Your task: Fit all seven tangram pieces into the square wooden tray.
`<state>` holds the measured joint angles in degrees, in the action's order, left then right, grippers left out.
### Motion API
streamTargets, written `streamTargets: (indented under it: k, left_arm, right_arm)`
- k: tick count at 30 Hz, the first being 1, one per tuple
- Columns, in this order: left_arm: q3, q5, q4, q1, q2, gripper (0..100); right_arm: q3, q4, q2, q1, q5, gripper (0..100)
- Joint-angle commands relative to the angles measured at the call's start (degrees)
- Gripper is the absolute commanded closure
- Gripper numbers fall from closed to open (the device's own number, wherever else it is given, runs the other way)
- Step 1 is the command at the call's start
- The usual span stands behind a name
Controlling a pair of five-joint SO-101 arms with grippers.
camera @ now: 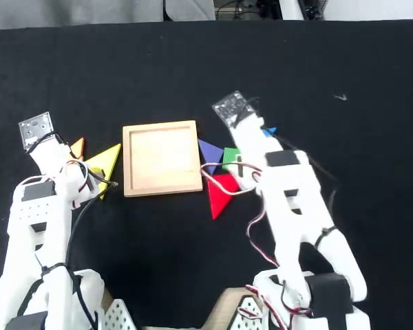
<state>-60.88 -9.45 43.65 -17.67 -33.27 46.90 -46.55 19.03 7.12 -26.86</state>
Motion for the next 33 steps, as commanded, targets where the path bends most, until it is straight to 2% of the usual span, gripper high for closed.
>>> streamTargets:
  k: [1,11,19,25,33]
  left_arm:
    - [0.6,-0.6,-0.9,0.1,0.0,77]
    - [0.6,-0.6,-0.9,0.1,0.0,77]
    - [0.6,-0.6,-0.9,0.1,0.0,77]
    - [0.6,-0.6,-0.9,0.1,0.0,77]
    - [0.7,-0.5,-0.9,0.1,0.0,77]
  right_arm:
    - [-5.0,1.1,-3.2,1.8,0.8,98.8]
    - [-13.9,1.1,-21.2,1.4,0.9,98.8]
    - [-12.6,0.8,-21.8,-0.5,0.4,98.8]
    - [-12.4,-6.2,-21.8,-3.6,-7.2,98.8]
    - [-11.8,-12.8,-20.4,-3.1,-8.5,98.8]
